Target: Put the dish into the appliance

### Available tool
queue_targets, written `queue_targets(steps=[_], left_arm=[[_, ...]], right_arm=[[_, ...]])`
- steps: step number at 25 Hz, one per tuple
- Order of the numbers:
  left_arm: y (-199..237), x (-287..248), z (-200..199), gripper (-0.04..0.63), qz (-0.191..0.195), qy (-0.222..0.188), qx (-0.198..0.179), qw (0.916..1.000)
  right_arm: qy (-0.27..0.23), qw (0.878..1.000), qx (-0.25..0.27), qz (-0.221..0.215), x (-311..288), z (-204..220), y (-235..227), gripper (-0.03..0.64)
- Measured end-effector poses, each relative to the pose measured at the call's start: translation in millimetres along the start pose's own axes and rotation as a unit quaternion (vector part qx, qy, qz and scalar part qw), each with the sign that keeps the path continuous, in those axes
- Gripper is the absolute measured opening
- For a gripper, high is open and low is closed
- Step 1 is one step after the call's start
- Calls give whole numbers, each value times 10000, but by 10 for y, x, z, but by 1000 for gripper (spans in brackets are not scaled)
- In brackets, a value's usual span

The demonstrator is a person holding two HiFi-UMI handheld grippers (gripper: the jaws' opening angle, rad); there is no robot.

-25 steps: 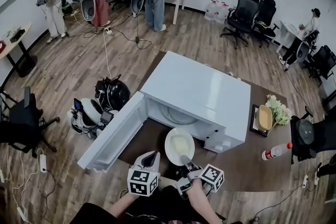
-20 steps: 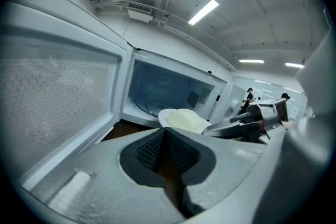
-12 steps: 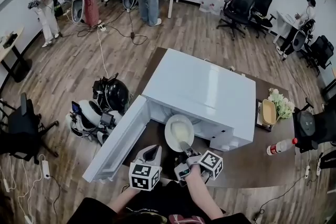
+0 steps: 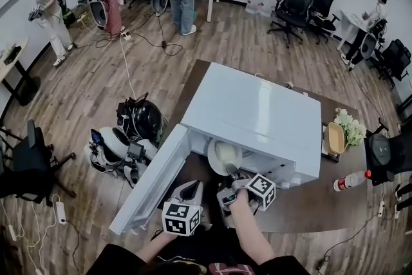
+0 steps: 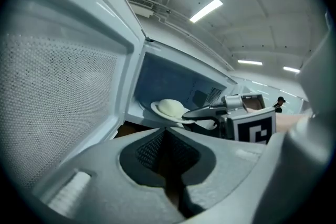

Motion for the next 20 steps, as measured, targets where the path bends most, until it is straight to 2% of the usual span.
queue_targets(steps=[10,20], left_arm=[[32,-69,-8,2,105,112,-44,9999],[37,-161,-53,2,114,121,-36,9999]], right_arm=[[-97,9997,-155,143,-251,-104,47,48],[-172,9996,-235,63,-417,-210,87,49]])
Point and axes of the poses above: the fingertips, and each gripper's own axes: x backward along the fingers, y to its left, z out of its underside, the point moved 7 cm from there along x, backward along the fingers, and after that the axes turned 2 degrees about z, right-handed, at the moved point
